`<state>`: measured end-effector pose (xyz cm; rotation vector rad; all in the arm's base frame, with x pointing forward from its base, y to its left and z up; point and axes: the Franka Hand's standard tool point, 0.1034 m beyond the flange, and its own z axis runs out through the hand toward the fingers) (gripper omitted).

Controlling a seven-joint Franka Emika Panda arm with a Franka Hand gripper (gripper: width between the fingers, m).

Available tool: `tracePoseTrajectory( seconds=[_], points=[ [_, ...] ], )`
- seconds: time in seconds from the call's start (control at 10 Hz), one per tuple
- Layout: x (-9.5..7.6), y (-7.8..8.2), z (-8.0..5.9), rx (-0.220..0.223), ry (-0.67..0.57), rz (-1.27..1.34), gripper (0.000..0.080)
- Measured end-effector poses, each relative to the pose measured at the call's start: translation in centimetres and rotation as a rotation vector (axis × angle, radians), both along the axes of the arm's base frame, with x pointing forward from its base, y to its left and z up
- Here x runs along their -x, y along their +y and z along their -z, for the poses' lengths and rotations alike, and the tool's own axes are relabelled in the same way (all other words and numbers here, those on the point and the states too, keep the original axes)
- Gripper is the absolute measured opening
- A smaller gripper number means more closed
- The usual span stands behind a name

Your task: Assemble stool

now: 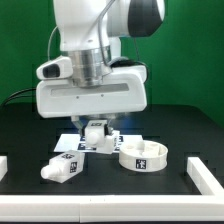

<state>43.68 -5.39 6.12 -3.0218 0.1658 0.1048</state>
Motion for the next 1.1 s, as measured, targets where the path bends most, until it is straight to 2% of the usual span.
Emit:
tracePoseTrajectory(
  seconds=[0.2,0.3,0.5,0.7,1.0,1.1],
  points=[
    [3.7,-4.1,0.8,-0.011,0.014,-0.083,0.0333],
    [4.6,-5.9,1.8,0.012,-0.002,-0.099,0.0333],
    [5.3,-7.6,3.8,0.027,0.0,-0.124,0.0333],
    [5.1,-8.6,5.0,0.032,0.004,-0.131,0.0333],
    [5.0,-8.6,5.0,0.032,0.004,-0.134,0.0342],
    [4.9,-8.4,4.8,0.023,0.012,-0.133,0.0517]
  ],
)
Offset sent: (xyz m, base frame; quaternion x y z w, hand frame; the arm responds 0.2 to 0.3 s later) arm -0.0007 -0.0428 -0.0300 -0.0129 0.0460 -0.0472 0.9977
